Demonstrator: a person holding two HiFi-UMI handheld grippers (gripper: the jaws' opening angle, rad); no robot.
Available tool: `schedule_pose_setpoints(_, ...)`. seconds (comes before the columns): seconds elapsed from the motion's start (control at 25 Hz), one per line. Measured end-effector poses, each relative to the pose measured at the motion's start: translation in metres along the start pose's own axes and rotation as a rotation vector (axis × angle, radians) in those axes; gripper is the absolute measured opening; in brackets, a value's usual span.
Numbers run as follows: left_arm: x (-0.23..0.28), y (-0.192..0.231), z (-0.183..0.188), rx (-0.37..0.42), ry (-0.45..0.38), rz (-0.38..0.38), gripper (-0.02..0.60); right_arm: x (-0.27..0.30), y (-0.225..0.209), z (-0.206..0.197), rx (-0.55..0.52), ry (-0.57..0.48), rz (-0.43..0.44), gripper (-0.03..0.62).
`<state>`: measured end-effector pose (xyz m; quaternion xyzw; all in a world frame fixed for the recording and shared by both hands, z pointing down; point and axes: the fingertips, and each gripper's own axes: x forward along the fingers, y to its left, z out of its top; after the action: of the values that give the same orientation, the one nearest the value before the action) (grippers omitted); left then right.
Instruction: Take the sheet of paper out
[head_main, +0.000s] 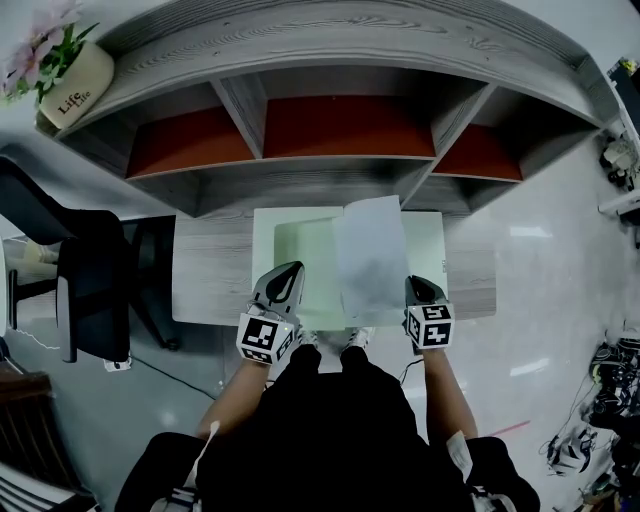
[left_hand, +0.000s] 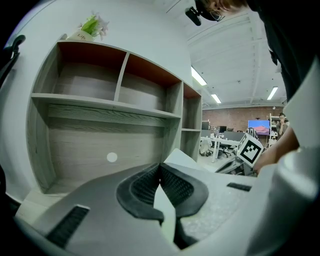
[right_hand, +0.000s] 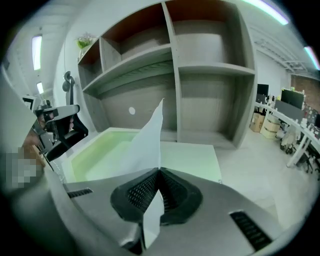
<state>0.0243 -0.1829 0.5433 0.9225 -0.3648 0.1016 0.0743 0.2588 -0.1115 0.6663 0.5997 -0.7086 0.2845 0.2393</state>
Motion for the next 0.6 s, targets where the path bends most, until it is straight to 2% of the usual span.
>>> schedule_pose_setpoints(0.6, 0.002, -0.021, 0.010, 0.011, -0.024, -0.047, 0.008, -0.076, 0.016, 0.066, -0.174, -0.344, -0.144, 0.023)
